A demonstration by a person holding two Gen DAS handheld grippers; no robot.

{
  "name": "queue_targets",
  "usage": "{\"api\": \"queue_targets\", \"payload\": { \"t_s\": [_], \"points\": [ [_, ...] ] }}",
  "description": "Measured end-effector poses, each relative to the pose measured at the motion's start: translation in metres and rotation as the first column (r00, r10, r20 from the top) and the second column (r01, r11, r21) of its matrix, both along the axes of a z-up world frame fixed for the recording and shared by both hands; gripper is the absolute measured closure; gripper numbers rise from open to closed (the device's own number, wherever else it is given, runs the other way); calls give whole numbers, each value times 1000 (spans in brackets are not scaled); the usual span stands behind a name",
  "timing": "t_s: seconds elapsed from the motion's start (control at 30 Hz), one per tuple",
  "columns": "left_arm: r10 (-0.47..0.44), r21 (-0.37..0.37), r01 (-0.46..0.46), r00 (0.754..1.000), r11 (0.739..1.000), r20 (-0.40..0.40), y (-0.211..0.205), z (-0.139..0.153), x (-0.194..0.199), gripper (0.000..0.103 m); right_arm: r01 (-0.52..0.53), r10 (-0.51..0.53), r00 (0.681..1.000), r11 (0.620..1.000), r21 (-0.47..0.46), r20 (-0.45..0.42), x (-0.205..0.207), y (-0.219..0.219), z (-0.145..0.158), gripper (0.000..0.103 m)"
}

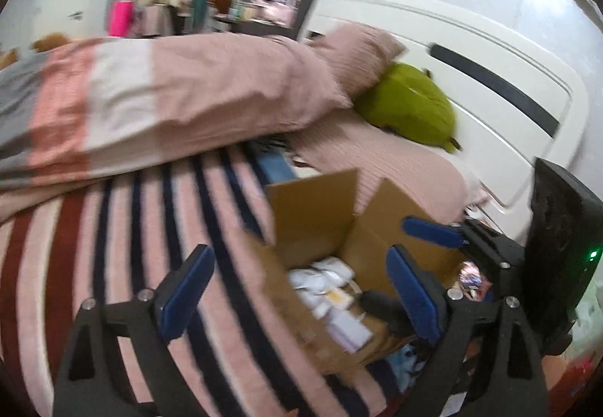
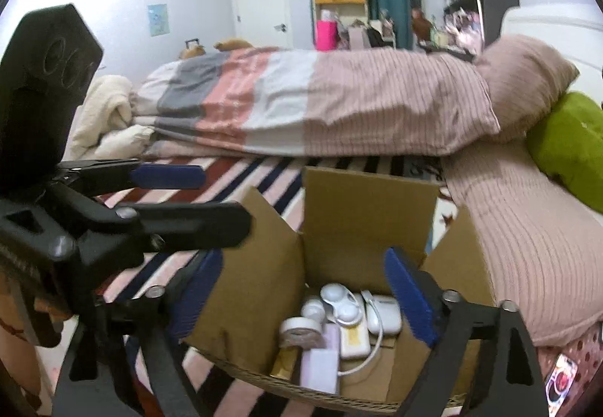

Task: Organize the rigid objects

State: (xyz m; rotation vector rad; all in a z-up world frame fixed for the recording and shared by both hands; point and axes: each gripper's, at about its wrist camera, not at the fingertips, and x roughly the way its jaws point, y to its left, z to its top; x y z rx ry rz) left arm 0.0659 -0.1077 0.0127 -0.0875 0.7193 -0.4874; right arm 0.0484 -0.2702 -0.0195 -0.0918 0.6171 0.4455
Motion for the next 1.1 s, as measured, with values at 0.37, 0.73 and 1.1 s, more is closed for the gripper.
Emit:
{"api": "queue_targets", "payload": {
  "t_s": [0.37,0.73,1.1],
  "points": [
    [345,107,-355,933,929,104,81,7,-44,12,-90,84,991,994,55,101,-21,19,15,4],
    [410,124,-425,903,897,126,103,6,-54,12,-80,74,993,995,56,93,-23,21,16,4],
    [423,131,-442,894,887,148,103,10,-58,12,-80,75,993,995,56,95,-23,21,16,4]
  ]
}}
